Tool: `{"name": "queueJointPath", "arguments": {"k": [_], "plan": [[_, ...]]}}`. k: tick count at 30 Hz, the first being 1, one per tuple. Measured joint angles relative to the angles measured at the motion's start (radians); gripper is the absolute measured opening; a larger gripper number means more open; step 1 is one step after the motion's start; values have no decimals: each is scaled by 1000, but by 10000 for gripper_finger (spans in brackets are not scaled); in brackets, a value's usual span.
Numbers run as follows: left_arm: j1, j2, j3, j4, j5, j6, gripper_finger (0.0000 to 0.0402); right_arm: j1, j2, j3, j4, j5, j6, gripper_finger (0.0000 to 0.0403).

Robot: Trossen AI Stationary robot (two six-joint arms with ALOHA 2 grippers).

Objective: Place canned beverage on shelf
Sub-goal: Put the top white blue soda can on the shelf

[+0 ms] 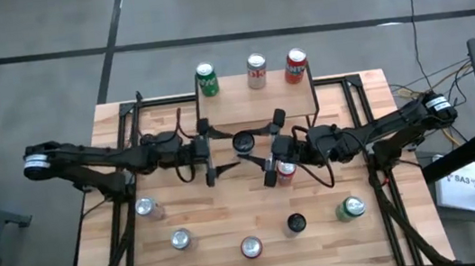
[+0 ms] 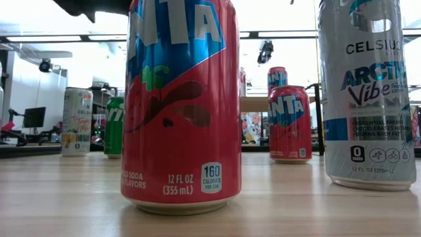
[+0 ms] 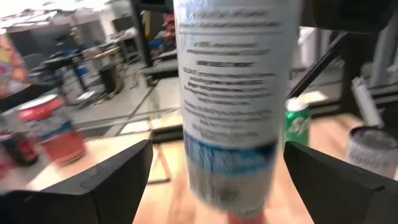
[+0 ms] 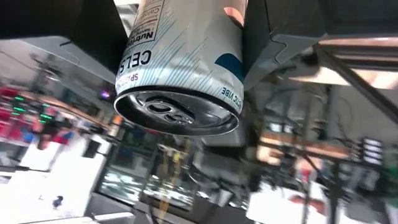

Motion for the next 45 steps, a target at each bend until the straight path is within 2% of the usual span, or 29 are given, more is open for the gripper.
{"name": "queueJointPath", "arguments": {"k": [4,8,17,26,32,41,45], "plan": [[0,-83,-1,-123,-81,21,348,-20,0,-1,-7,26,-12,232],[0,-155,-4,-203,-99,21,341,-69,0,-4,-9,24,-3,232],[0,-294,-77,-219,-99,-24,325,-269,19,-27,25,-143,166,232],[0,-418,-171,-174,-99,-35,321,-390,86,-31,84,-174,284,235],[0,-458,-220,-141,-100,-30,321,-412,121,-31,106,-165,310,246],[0,-444,-224,-128,-101,-35,321,-429,164,-24,138,-160,297,247],[0,-429,-224,-113,-101,-35,321,-428,181,-23,152,-108,265,248]]}}
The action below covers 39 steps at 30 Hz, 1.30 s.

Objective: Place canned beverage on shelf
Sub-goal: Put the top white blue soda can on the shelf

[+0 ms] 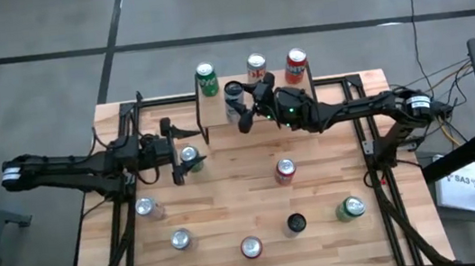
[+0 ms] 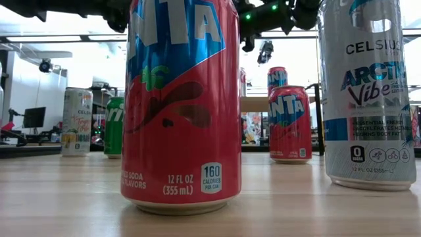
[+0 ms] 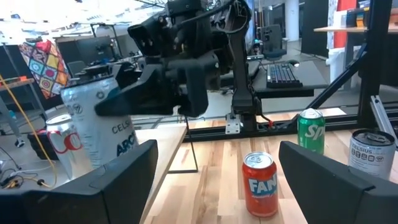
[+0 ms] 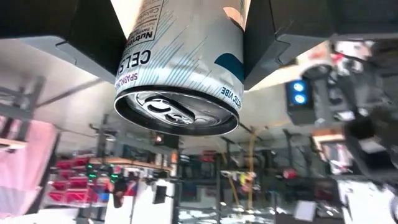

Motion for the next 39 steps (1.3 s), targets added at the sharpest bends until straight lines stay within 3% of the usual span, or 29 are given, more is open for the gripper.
{"name": "queueJointPath", "arguments": {"k": [7,13,39], "plan": [[0,4,0,5,-1,0,321,-2,26,0,14,81,-18,249],[1,4,0,7,-50,0,321,-2,38,0,21,80,-20,249],[2,9,1,9,-51,3,321,-3,37,-6,-9,103,-23,249]]}}
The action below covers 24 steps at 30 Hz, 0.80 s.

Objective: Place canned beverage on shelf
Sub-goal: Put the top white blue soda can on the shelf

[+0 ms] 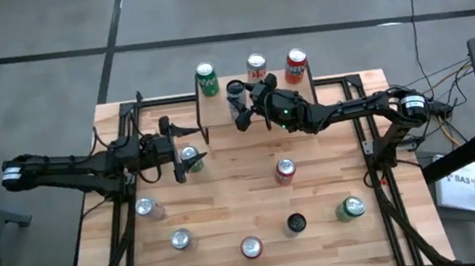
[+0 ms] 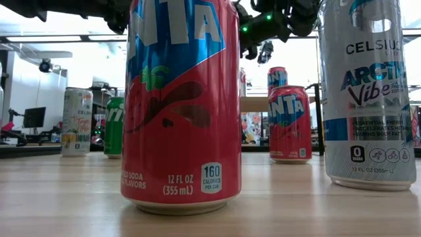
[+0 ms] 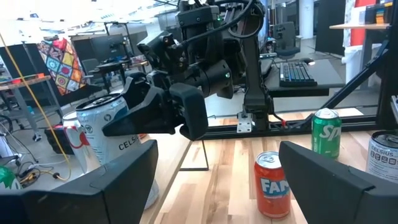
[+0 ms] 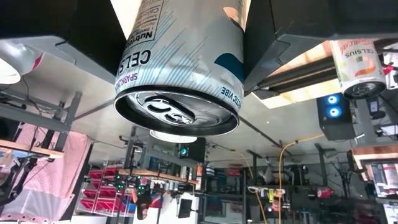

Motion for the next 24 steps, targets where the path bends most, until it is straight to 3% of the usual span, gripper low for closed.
{"name": "queueJointPath", "arguments": {"k": [14,24], "plan": [[0,0,0,0,1,1,321,0,0,0,0,0,-3,287],[0,0,0,8,1,1,321,-2,-2,0,-3,-1,5,288]]}}
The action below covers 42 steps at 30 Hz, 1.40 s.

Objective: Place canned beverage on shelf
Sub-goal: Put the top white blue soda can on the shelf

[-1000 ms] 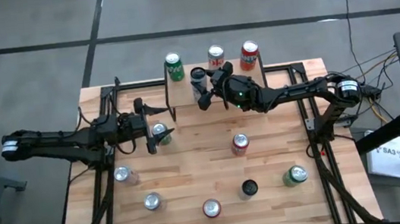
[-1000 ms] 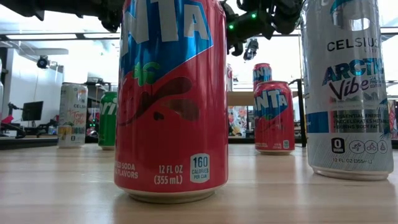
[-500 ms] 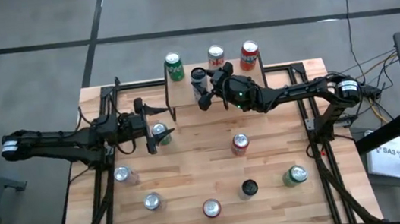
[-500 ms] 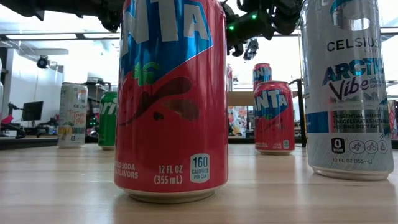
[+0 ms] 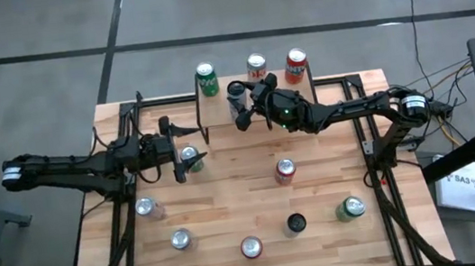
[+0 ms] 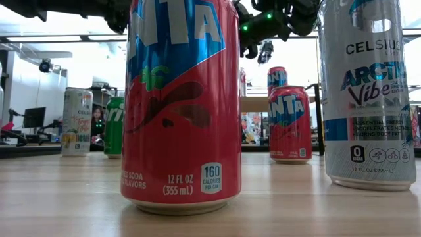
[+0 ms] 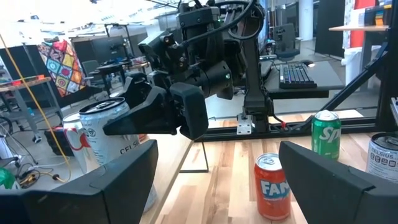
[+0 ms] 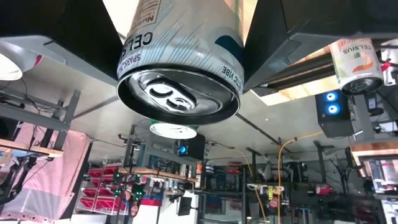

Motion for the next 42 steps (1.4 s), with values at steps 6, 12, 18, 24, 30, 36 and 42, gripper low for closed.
{"name": "queueJointPath", "arguments": {"k": [6,12,18,24,30,36,42], "plan": [[0,0,0,1,0,0,321,-1,-1,0,-18,0,-1,294],[0,0,0,1,0,-7,321,0,-8,14,-17,0,-9,292],[0,0,0,1,0,-15,321,0,-13,36,-19,0,-38,297],[0,0,0,1,0,-38,321,2,-17,86,-28,-1,-86,298],[0,0,0,0,0,-50,321,26,-51,150,-124,-2,-124,297],[0,0,0,1,0,-49,321,78,-97,217,-321,-2,-157,288],[0,0,0,0,0,-49,321,148,-126,283,-591,-31,-172,265]]}}
